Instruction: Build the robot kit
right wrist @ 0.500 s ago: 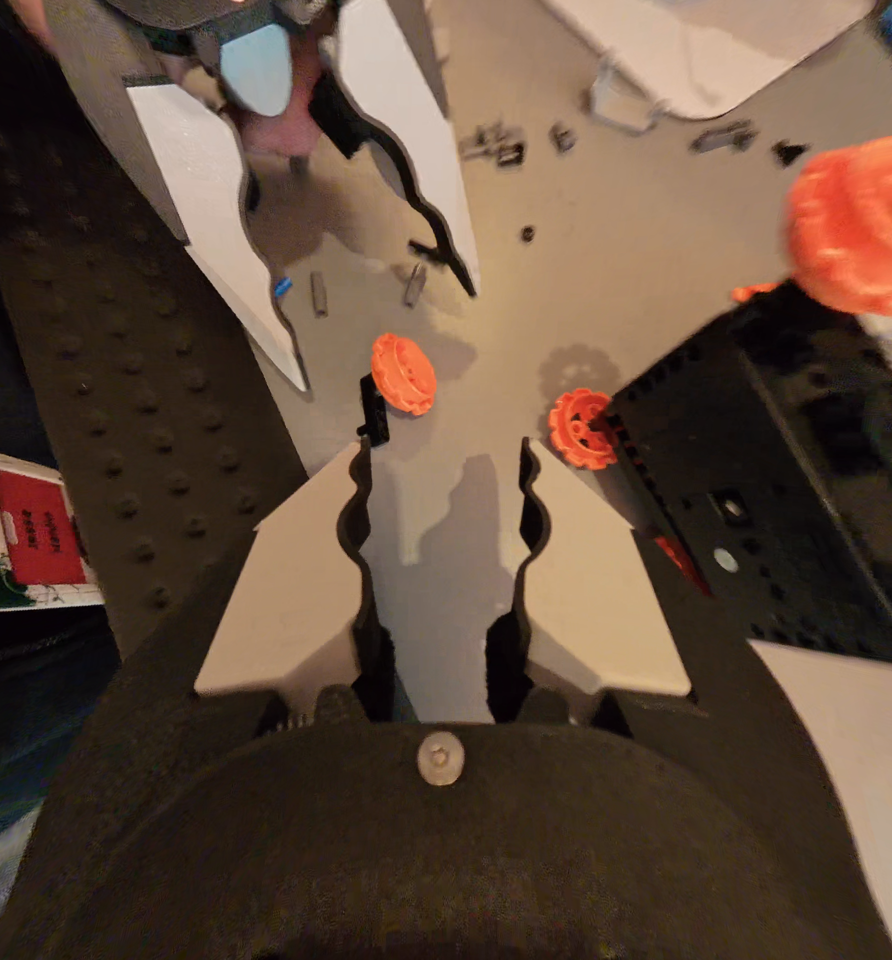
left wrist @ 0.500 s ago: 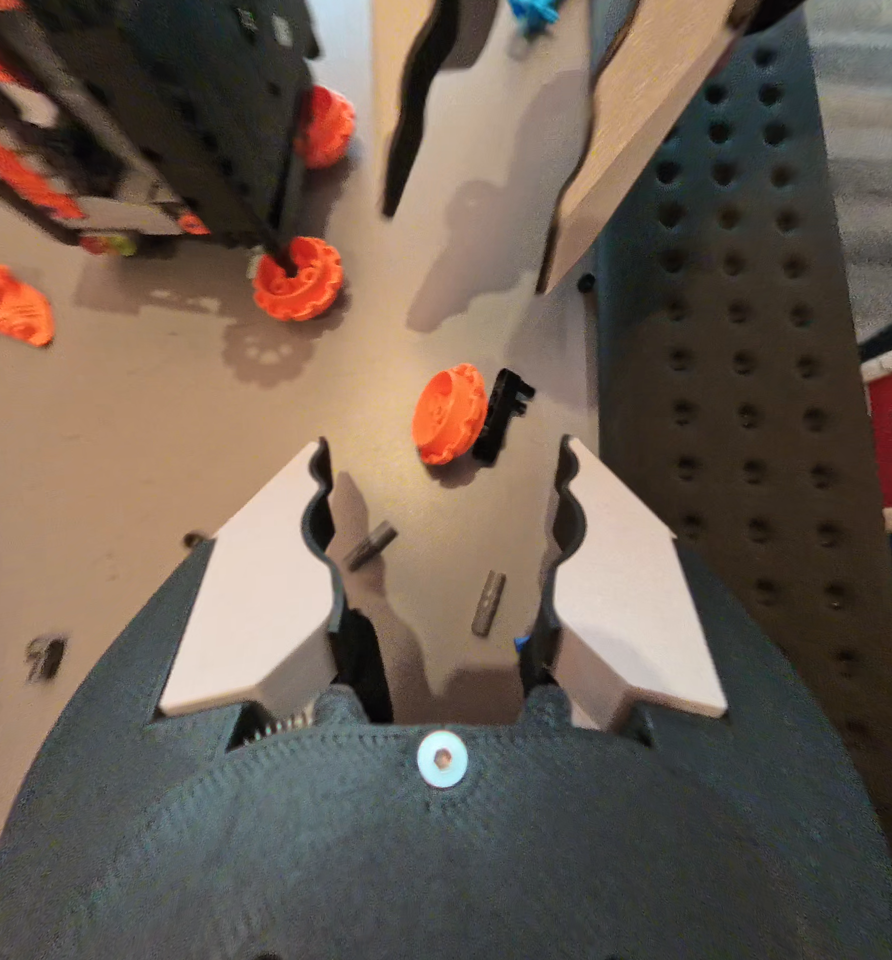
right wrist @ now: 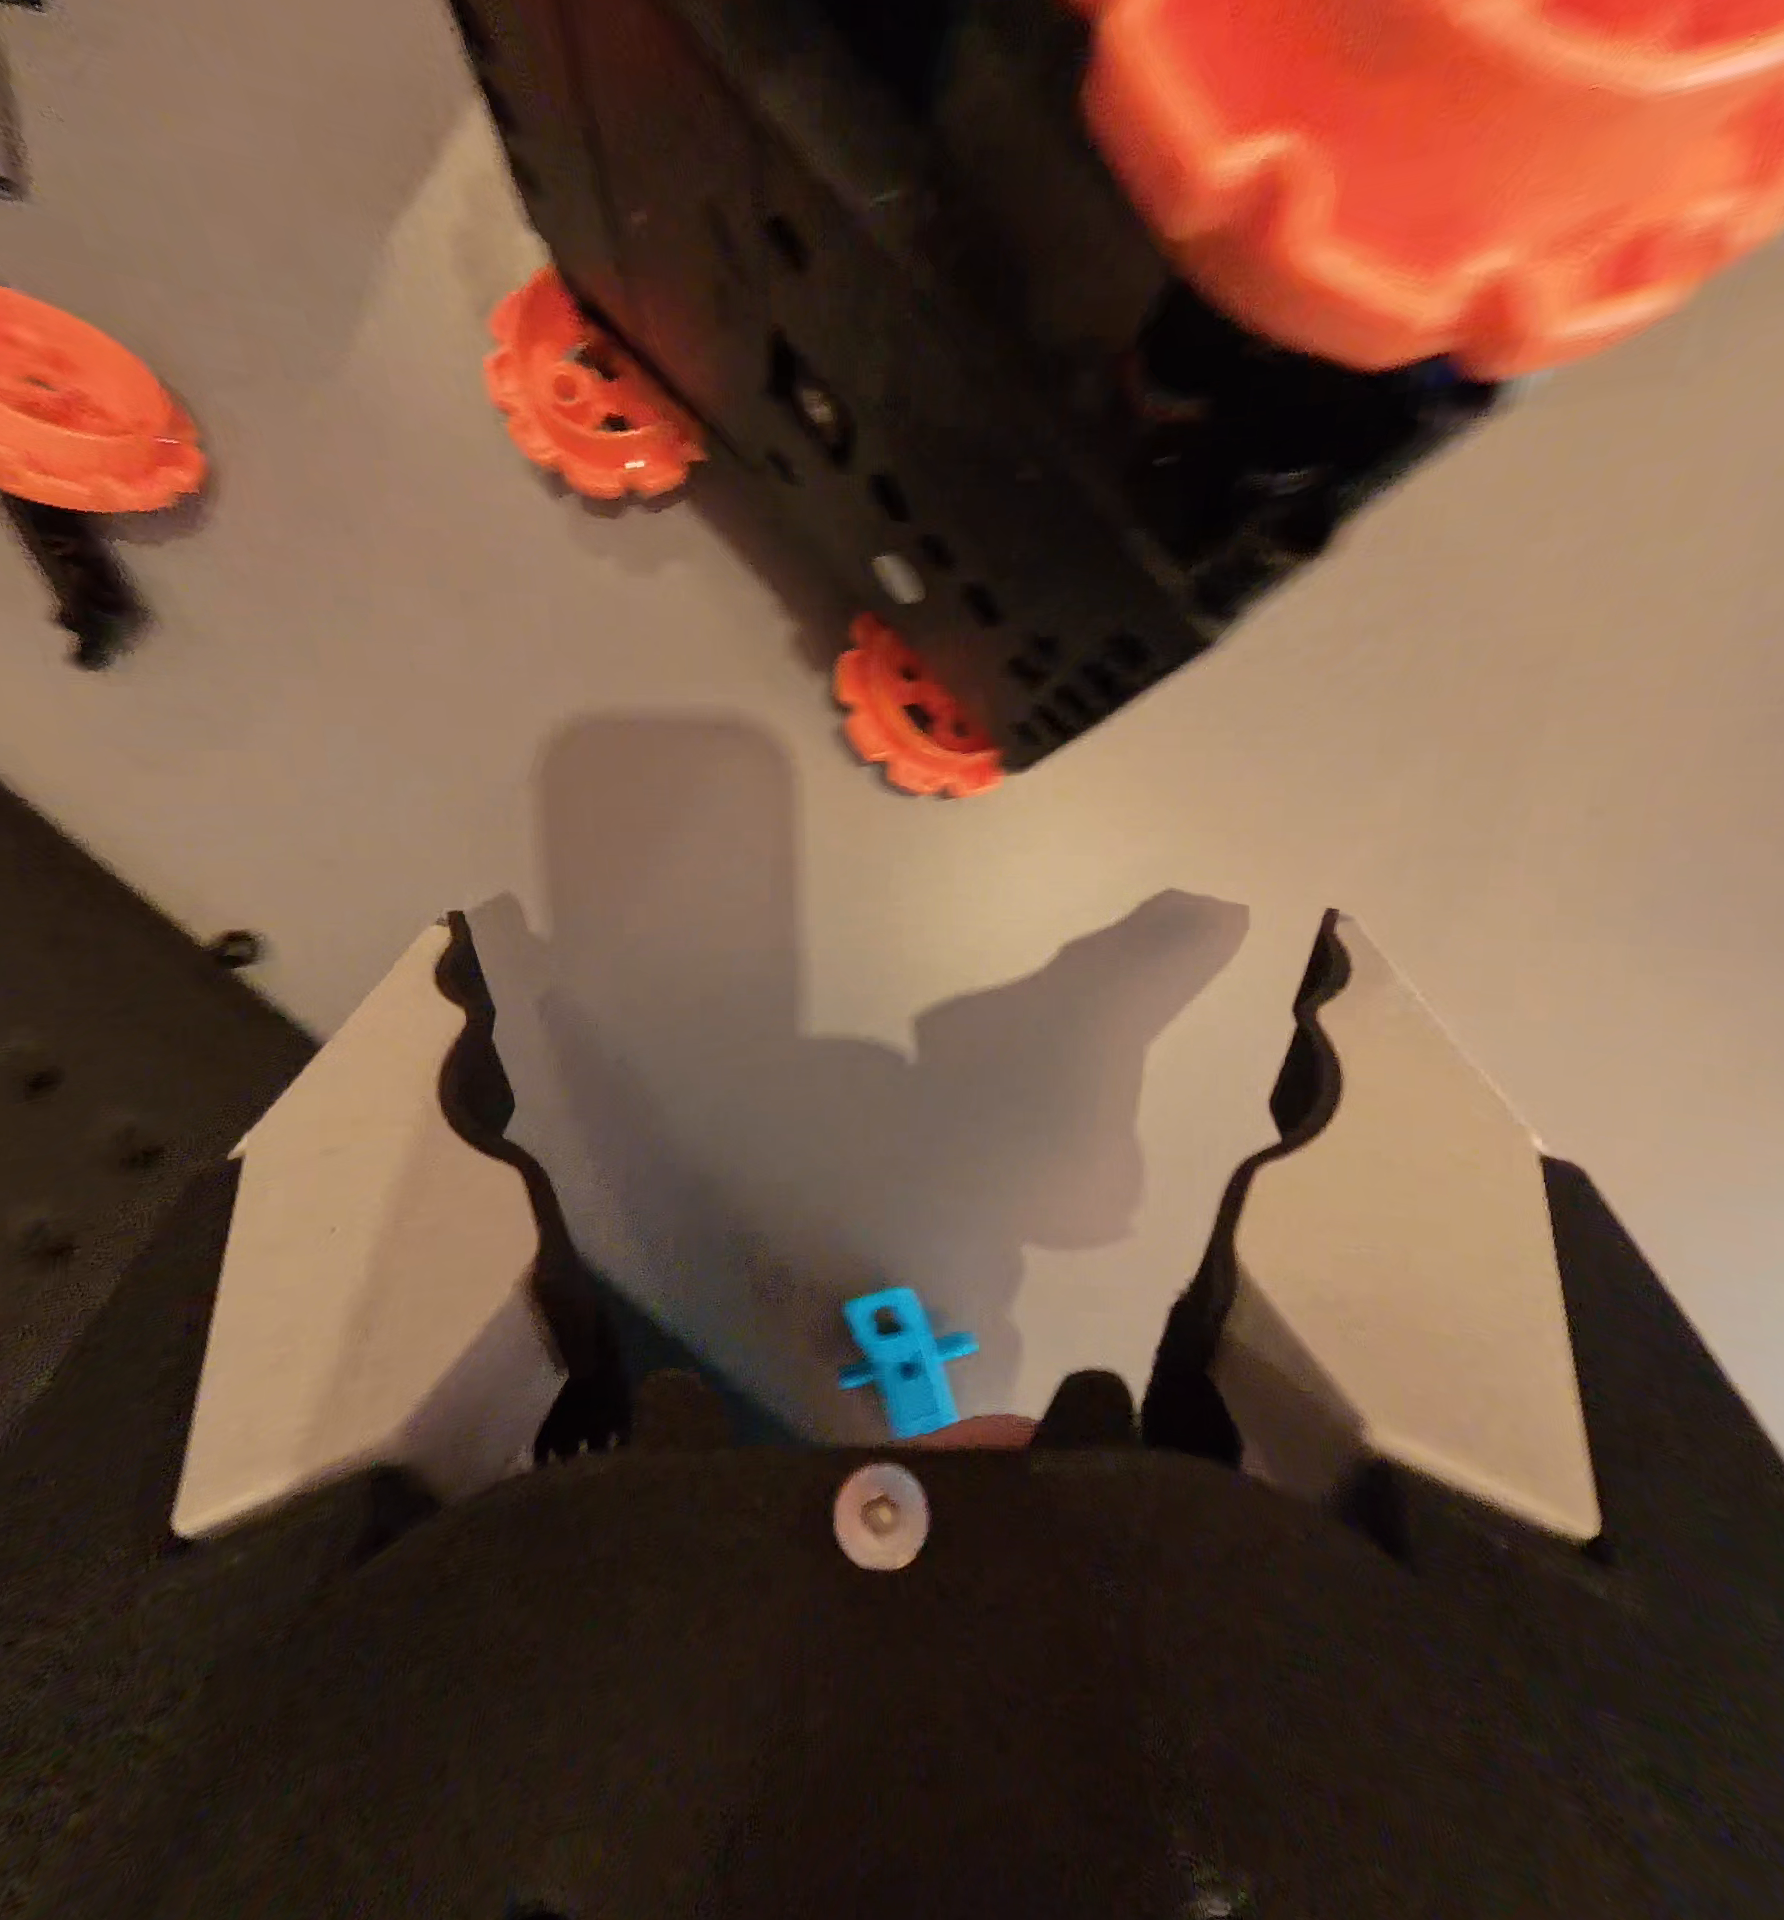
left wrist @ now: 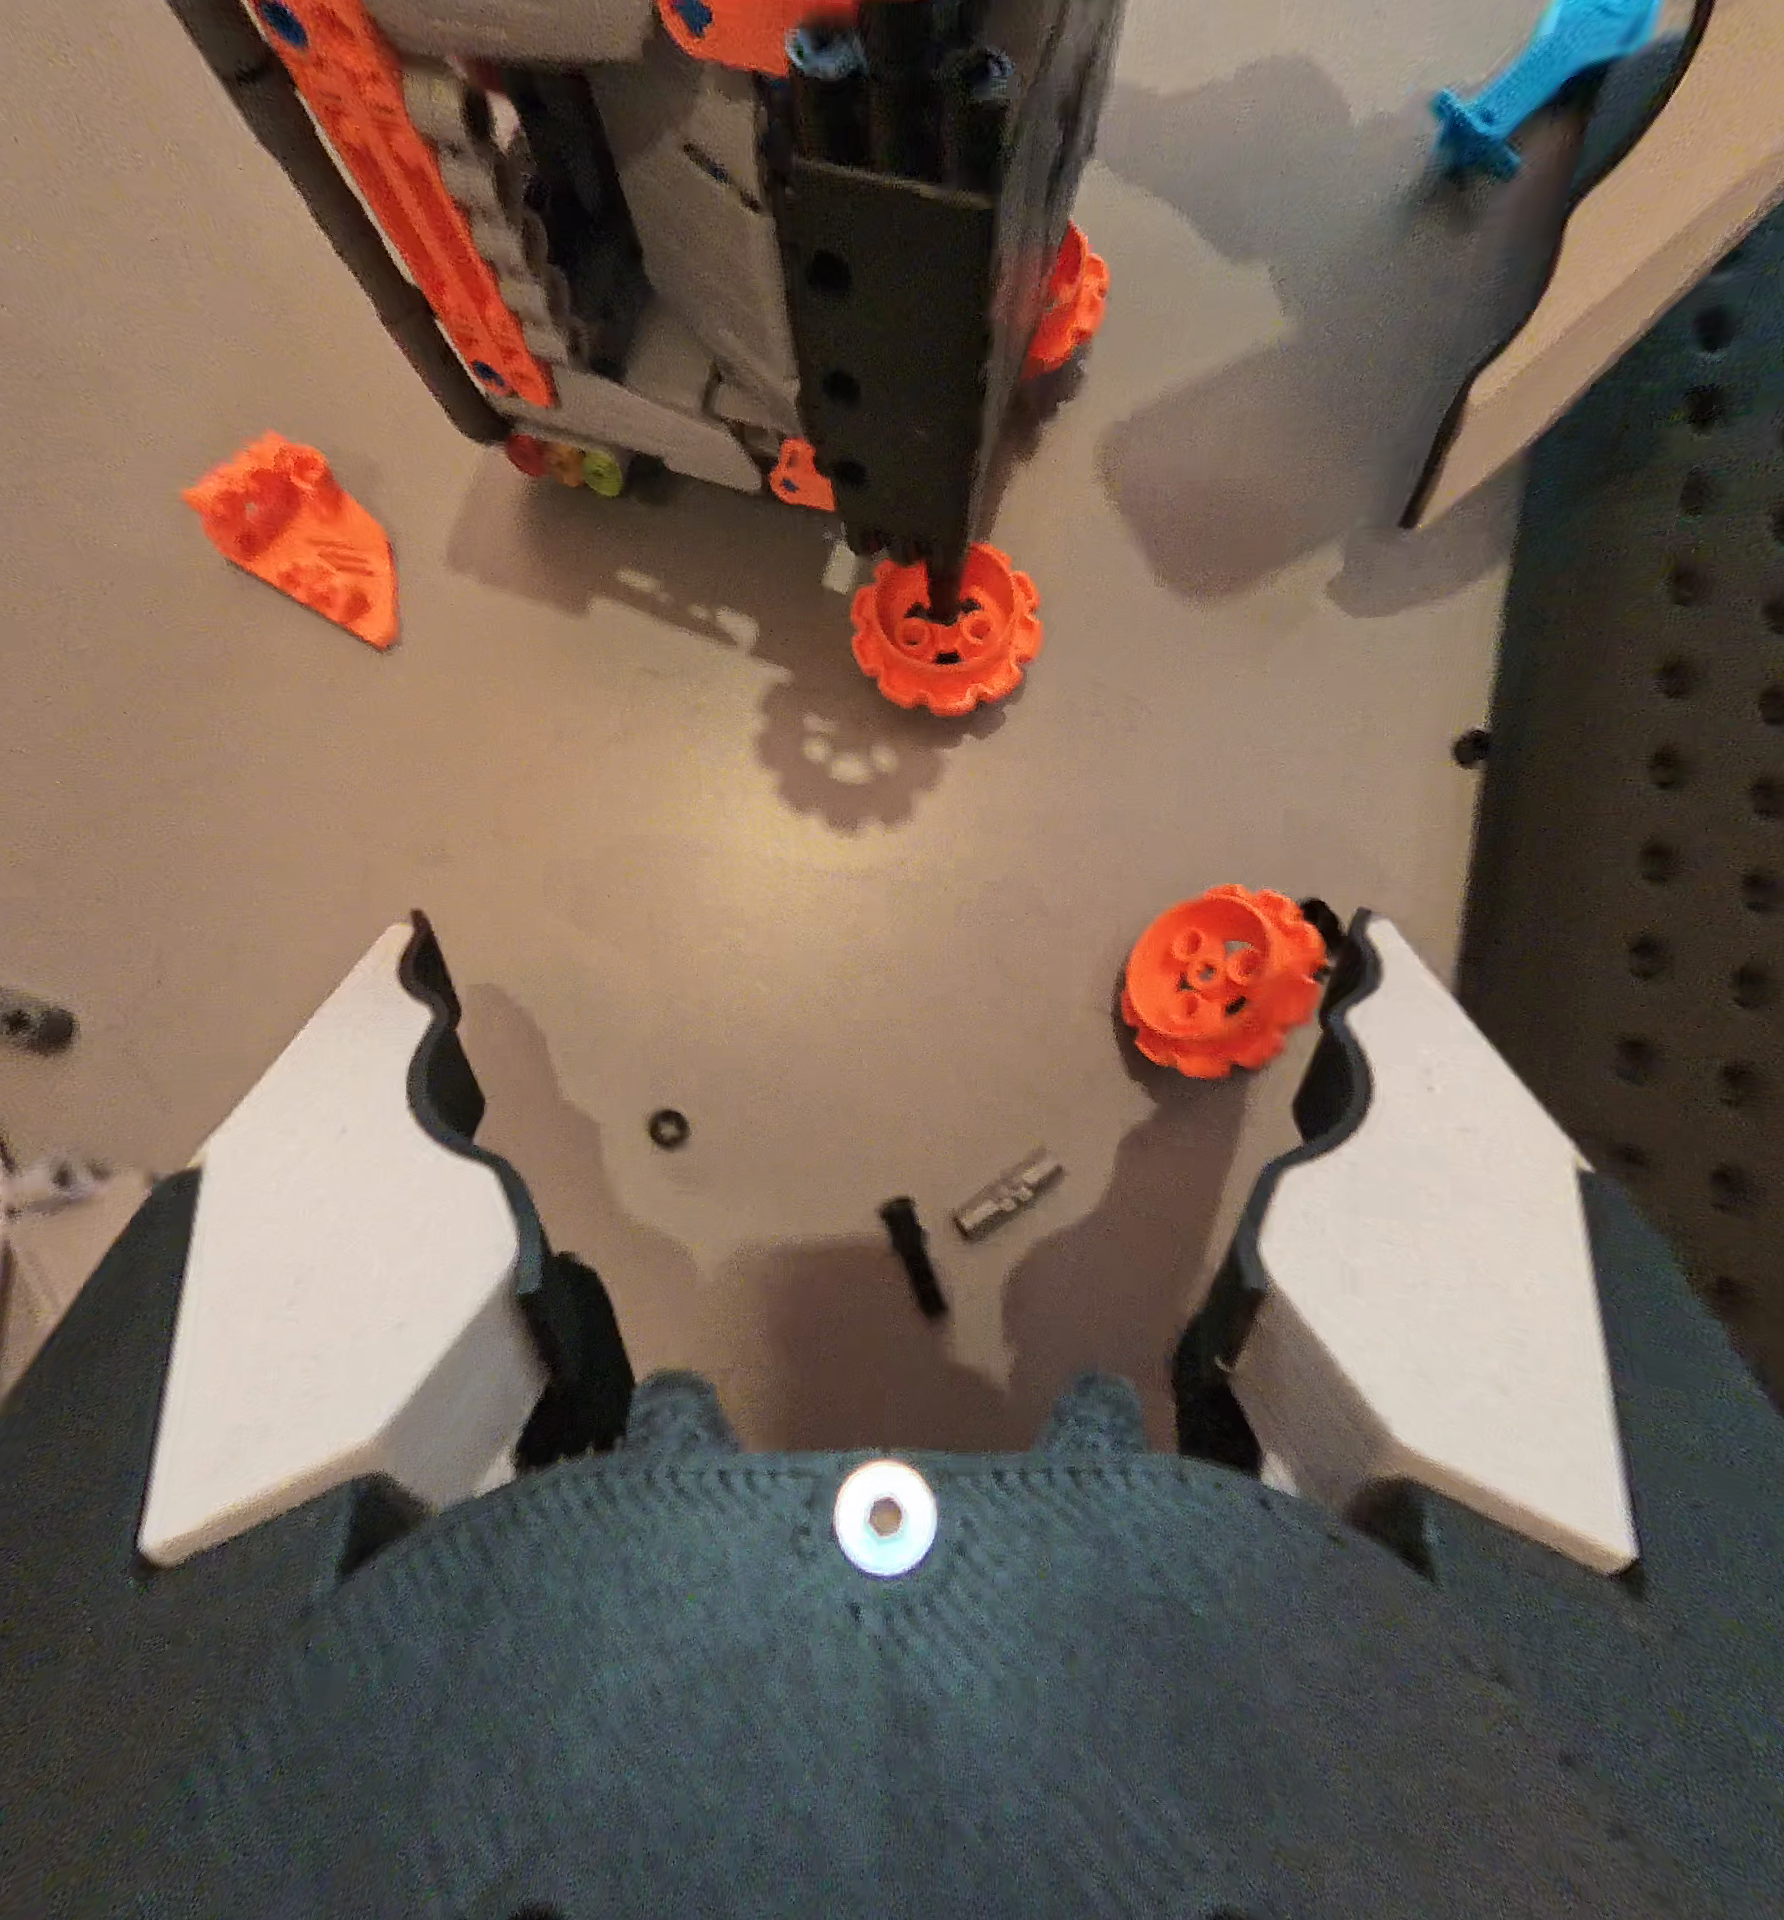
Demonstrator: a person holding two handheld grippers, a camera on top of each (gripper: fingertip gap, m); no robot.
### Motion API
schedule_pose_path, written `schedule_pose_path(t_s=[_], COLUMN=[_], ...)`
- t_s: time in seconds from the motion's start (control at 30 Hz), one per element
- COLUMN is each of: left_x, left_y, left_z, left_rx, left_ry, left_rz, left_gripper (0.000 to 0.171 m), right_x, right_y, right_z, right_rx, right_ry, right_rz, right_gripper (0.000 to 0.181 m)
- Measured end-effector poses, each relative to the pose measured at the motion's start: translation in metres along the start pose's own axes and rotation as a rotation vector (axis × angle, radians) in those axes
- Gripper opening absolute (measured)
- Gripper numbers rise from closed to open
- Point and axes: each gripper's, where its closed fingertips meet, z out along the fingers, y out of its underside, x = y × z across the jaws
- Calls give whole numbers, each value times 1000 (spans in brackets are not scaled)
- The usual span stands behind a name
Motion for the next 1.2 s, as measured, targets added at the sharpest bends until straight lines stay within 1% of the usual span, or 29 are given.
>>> schedule_pose_path(t_s=[0.03,0.07,0.1,0.13,0.17,0.2,0.23,0.27,0.3,0.37,0.43,0.5,0.53,0.57,0.67,0.73,0.77,1.07,1.2], left_x=[-2,-6,-13,-16,-18,-19,-22,-34,-35,-34,-35,-35,-34,-34,-35,-36,-36,-36,-37], left_y=[-3,-1,6,11,12,10,9,9,10,10,10,11,10,10,11,12,12,12,11], left_z=[3,7,12,16,18,20,24,27,29,29,30,29,29,29,28,28,28,28,29], left_rx=[21,10,-32,-69,-72,-52,-36,-19,-14,-7,25,44,68,97,97,93,91,91,86], left_ry=[-3,-7,-25,-23,-26,-33,-72,-166,-198,-217,-231,-258,-260,-256,-270,-274,-274,-275,-276], left_rz=[21,9,-15,-27,-32,-43,-70,-64,-61,-101,-117,-146,-135,-130,-144,-153,-156,-156,-158], left_gripper=[155,154,159,158,156,152,141,133,144,143,151,151,149,149,150,152,153,154,157], right_x=[10,16,18,21,27,30,30,30,31,35,42,48,49,49,48,43,41,41,38], right_y=[-1,-1,0,3,4,3,1,0,0,1,0,1,2,2,3,4,4,4,2], right_z=[0,3,8,15,20,22,23,23,23,21,18,15,14,14,14,15,15,15,17], right_rx=[18,34,43,41,52,85,111,133,159,224,261,296,301,301,292,286,283,281,271], right_ry=[31,26,-10,-37,-28,-23,-26,-23,-17,-11,-7,-7,-7,-7,-19,-37,-43,-45,-56], right_rz=[-19,-17,-1,10,3,-11,-16,-11,-8,5,14,16,17,15,-2,-28,-40,-40,-52], right_gripper=[150,151,151,153,151,153,154,154,155,153,143,130,129,129,132,142,144,145,152])
